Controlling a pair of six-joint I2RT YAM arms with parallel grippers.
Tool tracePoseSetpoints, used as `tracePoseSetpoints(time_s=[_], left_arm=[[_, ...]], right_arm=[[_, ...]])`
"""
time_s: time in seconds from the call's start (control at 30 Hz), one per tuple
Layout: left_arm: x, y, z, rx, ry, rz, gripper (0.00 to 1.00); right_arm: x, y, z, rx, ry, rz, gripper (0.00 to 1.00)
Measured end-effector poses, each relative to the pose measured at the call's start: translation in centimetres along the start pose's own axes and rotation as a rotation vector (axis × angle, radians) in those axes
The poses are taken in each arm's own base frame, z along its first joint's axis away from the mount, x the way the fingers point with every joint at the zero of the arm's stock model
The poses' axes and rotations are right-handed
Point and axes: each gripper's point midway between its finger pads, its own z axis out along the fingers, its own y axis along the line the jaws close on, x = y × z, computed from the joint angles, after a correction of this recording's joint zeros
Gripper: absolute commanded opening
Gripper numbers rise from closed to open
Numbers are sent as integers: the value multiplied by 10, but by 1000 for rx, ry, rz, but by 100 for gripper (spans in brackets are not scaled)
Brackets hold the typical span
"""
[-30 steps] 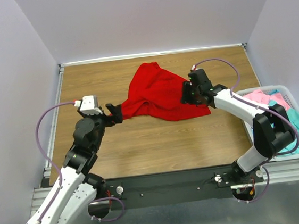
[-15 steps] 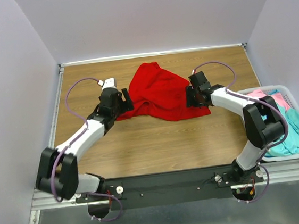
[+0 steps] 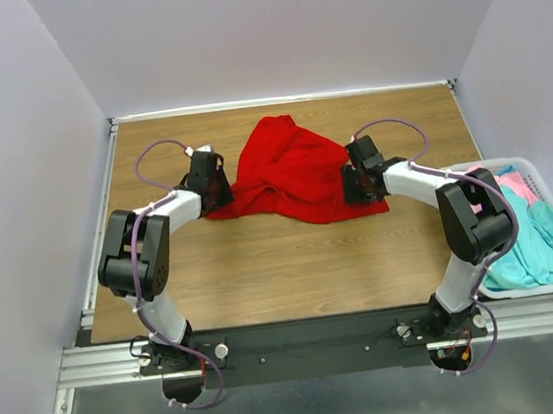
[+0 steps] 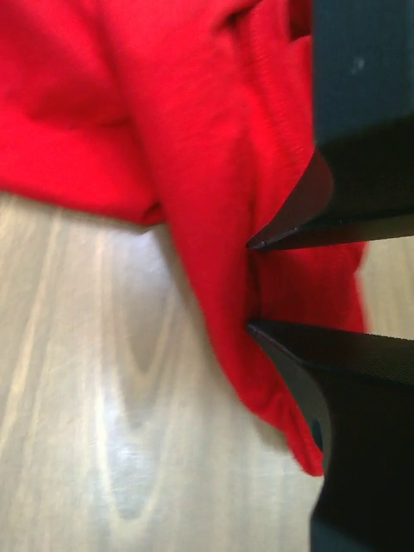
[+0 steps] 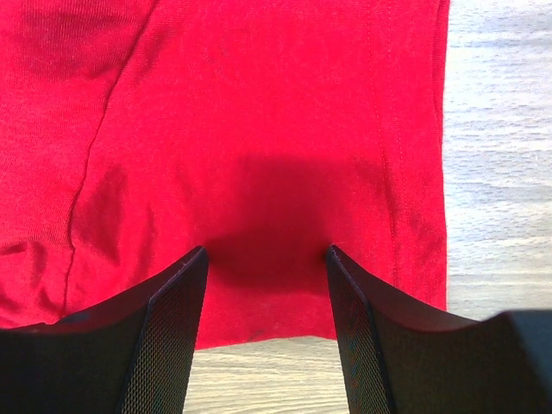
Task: Fold and stack the t-shirts
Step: Flatten the tshirt out
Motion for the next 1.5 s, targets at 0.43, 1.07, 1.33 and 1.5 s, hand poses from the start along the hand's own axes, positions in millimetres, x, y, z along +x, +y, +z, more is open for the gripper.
tracePoseSetpoints(time_s=[0.43,1.07,1.33,1.5], left_arm=[[-79,17,57,-180,-36,142,47],[-140,-95,-136,19,-456,245,80],[39,-132,-105,201,-59,342,65],[79,-131,-88,221,80,326,55]], right_arm=[[128,169,-82,-450,260,-246,65],[-27,120,-99,-462,-42,29,61],[-43,60,-41,-373,-29,117,65],[-21,55,-7,-365,43,116,65]])
